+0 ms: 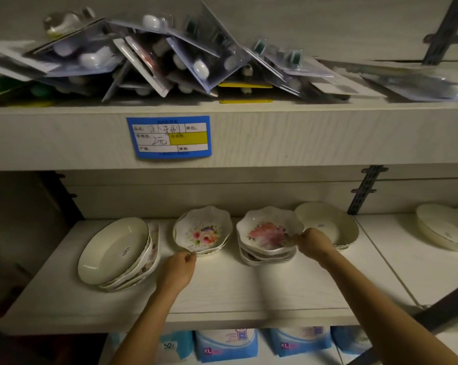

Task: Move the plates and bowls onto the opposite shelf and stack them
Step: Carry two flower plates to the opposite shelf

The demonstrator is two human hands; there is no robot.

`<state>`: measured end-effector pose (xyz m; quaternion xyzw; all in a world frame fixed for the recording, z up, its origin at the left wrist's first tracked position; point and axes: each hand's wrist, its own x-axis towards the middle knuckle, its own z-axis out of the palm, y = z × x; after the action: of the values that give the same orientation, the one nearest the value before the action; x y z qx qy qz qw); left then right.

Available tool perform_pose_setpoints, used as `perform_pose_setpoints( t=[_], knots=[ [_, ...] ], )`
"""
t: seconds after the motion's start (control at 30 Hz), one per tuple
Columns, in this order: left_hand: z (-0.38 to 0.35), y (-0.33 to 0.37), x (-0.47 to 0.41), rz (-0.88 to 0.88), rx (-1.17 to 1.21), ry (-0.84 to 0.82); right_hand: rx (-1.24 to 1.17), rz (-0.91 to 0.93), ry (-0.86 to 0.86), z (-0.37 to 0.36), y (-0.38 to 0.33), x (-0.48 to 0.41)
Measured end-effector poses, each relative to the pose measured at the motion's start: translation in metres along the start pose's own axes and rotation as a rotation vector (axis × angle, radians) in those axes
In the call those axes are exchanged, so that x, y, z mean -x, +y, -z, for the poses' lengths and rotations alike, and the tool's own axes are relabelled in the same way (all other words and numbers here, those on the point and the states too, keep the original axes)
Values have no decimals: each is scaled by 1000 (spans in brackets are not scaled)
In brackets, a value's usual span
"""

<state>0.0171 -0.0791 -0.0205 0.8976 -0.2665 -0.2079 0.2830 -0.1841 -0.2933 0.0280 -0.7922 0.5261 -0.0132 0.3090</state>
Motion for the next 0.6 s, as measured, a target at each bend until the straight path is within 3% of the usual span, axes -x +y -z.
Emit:
perform_pose_setpoints(
  t=[0.17, 0.3, 0.6],
  knots=[
    [1, 8, -22, 217, 71, -23, -74, 73, 81, 7, 11, 16],
    [-2, 8, -35, 261, 47, 39, -92, 106, 127, 10, 18, 24],
    [0, 14, -39, 325, 8, -60, -111, 113, 149, 10, 20, 26]
  ],
)
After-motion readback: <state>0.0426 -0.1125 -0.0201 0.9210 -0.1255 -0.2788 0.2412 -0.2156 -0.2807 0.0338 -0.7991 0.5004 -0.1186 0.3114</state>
